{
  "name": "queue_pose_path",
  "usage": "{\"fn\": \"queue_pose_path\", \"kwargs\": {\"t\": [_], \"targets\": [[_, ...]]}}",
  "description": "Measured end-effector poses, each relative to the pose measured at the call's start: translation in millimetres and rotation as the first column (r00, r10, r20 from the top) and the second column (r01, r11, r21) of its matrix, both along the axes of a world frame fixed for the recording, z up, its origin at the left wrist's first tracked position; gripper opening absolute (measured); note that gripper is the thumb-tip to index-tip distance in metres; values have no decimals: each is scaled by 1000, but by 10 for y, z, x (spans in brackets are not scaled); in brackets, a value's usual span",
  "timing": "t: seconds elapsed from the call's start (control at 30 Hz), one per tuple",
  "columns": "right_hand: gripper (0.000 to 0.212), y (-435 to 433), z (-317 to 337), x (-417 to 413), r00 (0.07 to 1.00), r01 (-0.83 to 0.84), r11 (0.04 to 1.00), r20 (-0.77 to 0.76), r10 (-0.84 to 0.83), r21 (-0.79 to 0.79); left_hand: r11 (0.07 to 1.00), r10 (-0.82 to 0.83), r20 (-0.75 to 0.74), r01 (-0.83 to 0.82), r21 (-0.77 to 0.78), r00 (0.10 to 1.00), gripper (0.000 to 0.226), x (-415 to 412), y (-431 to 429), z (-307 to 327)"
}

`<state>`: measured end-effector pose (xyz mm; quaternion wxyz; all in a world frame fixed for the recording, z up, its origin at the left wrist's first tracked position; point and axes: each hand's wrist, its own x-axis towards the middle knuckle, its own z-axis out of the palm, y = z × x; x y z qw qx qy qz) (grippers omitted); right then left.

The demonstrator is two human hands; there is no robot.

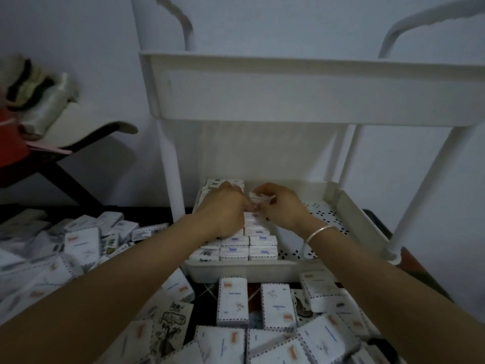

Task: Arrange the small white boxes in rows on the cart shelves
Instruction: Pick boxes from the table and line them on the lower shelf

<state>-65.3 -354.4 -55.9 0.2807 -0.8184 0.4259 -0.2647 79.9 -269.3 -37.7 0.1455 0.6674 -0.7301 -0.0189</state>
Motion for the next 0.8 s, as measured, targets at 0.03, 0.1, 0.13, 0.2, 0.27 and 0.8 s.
{"fn": "queue_pose_path", "kwargs": {"t": [0.03,0.1,0.13,0.2,0.27,0.8], "targets": [[32,-12,8,6,1000,-20,999,-4,20,44,1000,17,-34,-18,-14,999,48,-30,60,32],[33,-32,23,2,996,-61,994,-58,66,87,996,31,-96,-39,-82,995,40,-80,195,89],[33,-32,39,0,993,-80,991,-81,88,103,994,14,-121,-27,-109,993,36,-107,260,118],[29,-6,66,8,989,-107,985,-89,120,139,995,-44,-168,28,-99,985,31,-165,395,173],[24,25,73,18,988,-118,978,-83,134,171,993,-114,-182,107,-49,977,27,-236,516,210],[32,810,192,-802,973,-170,934,-203,109,-314,891,-386,144,328,313,911,31,-702,926,-235]]}}
